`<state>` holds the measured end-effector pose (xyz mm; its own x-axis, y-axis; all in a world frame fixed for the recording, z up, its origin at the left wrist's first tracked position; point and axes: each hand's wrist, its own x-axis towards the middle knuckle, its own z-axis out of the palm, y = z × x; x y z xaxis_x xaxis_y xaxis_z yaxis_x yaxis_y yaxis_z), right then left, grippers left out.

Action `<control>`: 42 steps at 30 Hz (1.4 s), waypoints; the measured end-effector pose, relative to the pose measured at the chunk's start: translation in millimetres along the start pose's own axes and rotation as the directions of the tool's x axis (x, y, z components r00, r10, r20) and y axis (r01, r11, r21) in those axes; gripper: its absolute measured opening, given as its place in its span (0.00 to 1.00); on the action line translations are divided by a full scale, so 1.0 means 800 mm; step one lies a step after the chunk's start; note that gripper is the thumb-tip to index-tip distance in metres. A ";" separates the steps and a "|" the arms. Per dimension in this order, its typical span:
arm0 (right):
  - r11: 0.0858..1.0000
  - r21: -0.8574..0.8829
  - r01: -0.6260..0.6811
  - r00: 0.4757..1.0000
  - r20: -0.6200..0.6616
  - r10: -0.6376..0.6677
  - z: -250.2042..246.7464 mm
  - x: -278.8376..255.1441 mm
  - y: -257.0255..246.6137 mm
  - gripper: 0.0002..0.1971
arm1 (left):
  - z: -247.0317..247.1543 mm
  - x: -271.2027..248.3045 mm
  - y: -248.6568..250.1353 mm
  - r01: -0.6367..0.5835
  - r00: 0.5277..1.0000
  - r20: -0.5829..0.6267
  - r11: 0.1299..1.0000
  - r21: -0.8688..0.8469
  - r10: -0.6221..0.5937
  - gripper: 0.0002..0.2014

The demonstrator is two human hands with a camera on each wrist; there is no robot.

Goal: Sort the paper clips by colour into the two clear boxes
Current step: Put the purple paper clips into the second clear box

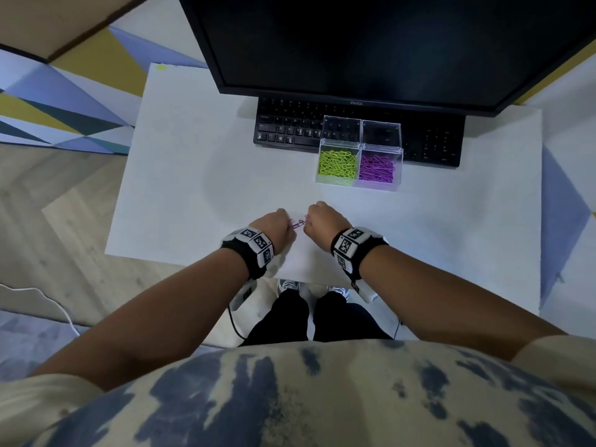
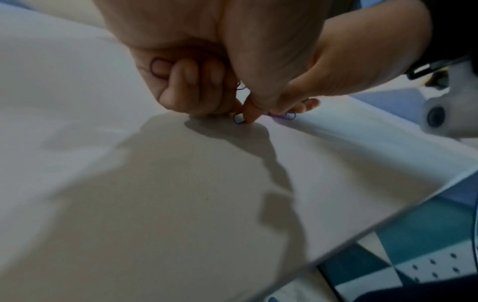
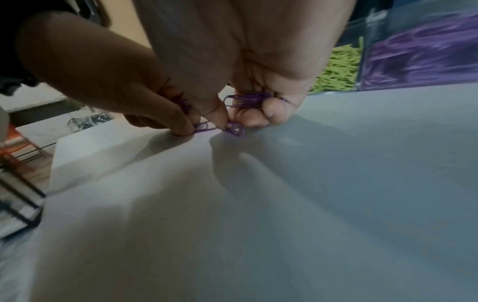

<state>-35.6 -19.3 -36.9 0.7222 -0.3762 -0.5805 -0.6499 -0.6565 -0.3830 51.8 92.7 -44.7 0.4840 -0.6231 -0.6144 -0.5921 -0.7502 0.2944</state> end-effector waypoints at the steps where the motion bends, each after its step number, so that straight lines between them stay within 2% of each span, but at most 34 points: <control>1: 1.000 0.020 0.008 1.000 -0.013 -0.008 0.000 -0.004 0.009 0.11 | 0.001 -0.001 0.002 -0.019 1.000 0.008 0.998 0.053 0.019 0.13; 4: 0.983 0.182 0.010 0.998 -0.058 0.000 -0.010 -0.018 0.034 0.09 | 0.003 -0.001 0.006 -0.092 0.996 0.023 0.974 0.206 0.089 0.14; 7: 0.940 0.338 0.045 0.985 -0.170 0.013 -0.044 -0.032 0.058 0.07 | -0.001 0.003 0.007 -0.188 0.982 0.073 0.953 0.237 0.176 0.12; 9: 0.928 0.366 0.076 0.961 -0.274 0.030 -0.080 -0.036 0.070 0.08 | -0.010 0.002 0.014 -0.226 0.973 0.091 0.952 0.204 0.212 0.09; 12: 0.951 0.303 0.067 0.922 -0.384 0.057 -0.131 -0.028 0.090 0.12 | -0.032 0.001 0.037 -0.276 0.961 0.045 0.950 0.147 0.272 0.06; 16: 0.984 0.174 -0.033 0.940 -0.330 0.090 -0.159 0.003 0.112 0.13 | -0.067 0.013 0.077 -0.399 0.912 -0.039 0.906 0.142 0.408 0.10; 21: 0.999 0.018 0.038 0.980 -0.199 -0.034 -0.148 0.026 0.121 0.14 | -0.110 0.051 0.131 -0.445 0.888 -0.039 0.875 0.190 0.459 0.09; 23: 0.996 0.023 0.089 0.971 -0.225 -0.081 -0.149 0.023 0.127 0.15 | -0.122 0.068 0.154 -0.479 0.870 0.011 0.839 0.257 0.493 0.10; 25: 0.987 0.074 0.146 0.943 -0.312 -0.116 -0.154 0.015 0.134 0.16 | -0.128 0.079 0.176 -0.495 0.860 0.067 0.794 0.354 0.506 0.09; 28: 0.958 0.236 0.166 0.894 -0.447 -0.045 -0.164 0.002 0.152 0.15 | -0.126 0.091 0.211 -0.504 0.853 0.142 0.722 0.473 0.503 0.09; 31: 0.904 0.405 0.138 0.872 -0.482 0.083 -0.166 -0.001 0.175 0.12 | -0.115 0.103 0.231 -0.527 0.840 0.209 0.666 0.528 0.500 0.12; 33: 0.865 0.486 0.124 0.869 -0.474 0.142 -0.166 -0.001 0.185 0.09 | -0.109 0.109 0.236 -0.526 0.839 0.211 0.648 0.551 0.501 0.13; 36: 0.821 0.562 0.106 0.869 -0.454 0.199 -0.169 0.000 0.191 0.08 | -0.104 0.110 0.238 -0.528 0.832 0.174 0.654 0.542 0.527 0.09; 39: 0.782 0.616 0.096 0.872 -0.431 0.232 -0.171 0.007 0.194 0.08 | -0.109 0.106 0.236 -0.522 0.836 0.112 0.717 0.462 0.536 0.07; 42: 0.737 0.672 0.075 0.875 -0.399 0.275 -0.173 0.015 0.191 0.08 | -0.121 0.096 0.223 -0.499 0.857 -0.056 0.852 0.159 0.513 0.12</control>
<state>-93.5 -214.6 -2.5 0.5479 -0.7701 -0.3266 -0.5840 -0.0726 -0.8085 46.0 -110.1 31.4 0.1469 -0.9308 -0.3347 -0.8484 -0.2926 0.4411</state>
